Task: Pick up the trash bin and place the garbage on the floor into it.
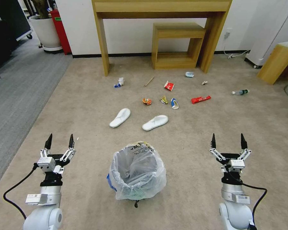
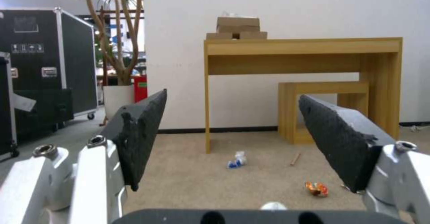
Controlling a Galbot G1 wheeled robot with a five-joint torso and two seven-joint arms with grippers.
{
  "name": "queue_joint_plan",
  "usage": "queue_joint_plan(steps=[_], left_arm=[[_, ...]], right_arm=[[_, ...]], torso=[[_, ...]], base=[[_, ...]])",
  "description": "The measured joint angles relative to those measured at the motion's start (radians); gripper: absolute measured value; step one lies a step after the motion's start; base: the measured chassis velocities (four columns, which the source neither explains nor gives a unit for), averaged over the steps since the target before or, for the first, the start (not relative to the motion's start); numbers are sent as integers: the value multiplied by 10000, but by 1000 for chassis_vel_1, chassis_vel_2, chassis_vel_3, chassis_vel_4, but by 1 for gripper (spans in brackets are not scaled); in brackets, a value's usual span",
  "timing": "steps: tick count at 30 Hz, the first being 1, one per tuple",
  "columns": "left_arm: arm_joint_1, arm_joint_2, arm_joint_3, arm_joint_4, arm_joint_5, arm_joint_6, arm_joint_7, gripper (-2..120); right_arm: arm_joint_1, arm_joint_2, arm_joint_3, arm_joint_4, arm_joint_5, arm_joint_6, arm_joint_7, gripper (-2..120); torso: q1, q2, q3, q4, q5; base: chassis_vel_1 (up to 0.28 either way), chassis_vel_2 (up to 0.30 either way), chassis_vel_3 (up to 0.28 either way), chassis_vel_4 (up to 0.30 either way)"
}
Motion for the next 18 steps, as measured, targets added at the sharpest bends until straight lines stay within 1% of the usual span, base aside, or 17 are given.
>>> queue_joint_plan(steps=[18], left_arm=[[6,11,64,-12,-2,7,-2,78]], right_arm=[[-42,24,36,104,14,73,-101,100]], torso=[[1,0,0,0,1]], base=[[0,0,0,0]])
